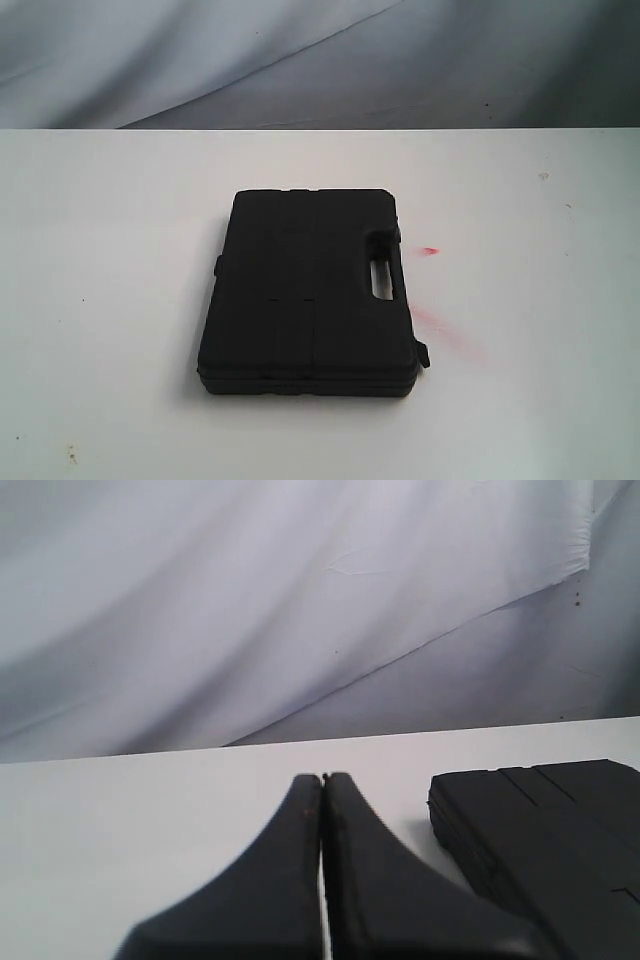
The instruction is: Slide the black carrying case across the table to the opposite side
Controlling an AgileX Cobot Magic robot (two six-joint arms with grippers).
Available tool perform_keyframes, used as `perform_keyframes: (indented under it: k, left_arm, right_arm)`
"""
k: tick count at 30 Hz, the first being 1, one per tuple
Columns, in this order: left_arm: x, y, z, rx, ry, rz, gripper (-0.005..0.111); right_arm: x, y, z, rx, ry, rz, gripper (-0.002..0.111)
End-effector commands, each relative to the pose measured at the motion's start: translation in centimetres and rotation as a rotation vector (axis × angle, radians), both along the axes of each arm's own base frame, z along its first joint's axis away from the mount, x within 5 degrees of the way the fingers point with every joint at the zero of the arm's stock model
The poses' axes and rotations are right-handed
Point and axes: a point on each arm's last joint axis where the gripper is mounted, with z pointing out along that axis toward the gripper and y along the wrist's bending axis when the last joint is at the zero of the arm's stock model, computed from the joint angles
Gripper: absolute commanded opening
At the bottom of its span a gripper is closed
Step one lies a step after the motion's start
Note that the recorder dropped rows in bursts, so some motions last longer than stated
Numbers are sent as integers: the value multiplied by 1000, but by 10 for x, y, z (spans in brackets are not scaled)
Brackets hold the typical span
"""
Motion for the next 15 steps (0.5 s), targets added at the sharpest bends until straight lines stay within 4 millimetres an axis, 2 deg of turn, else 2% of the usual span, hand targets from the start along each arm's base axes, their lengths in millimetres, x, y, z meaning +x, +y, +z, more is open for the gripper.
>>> perform_keyframes:
  k: [1, 15]
  left_arm:
    - [0, 0, 0, -1, -9, 3, 0]
    - [0, 1, -2, 38, 2, 12, 0]
  right_arm:
    - [0, 0, -1, -10, -7, -5, 0]
    - [0, 0, -1, -10, -7, -5, 0]
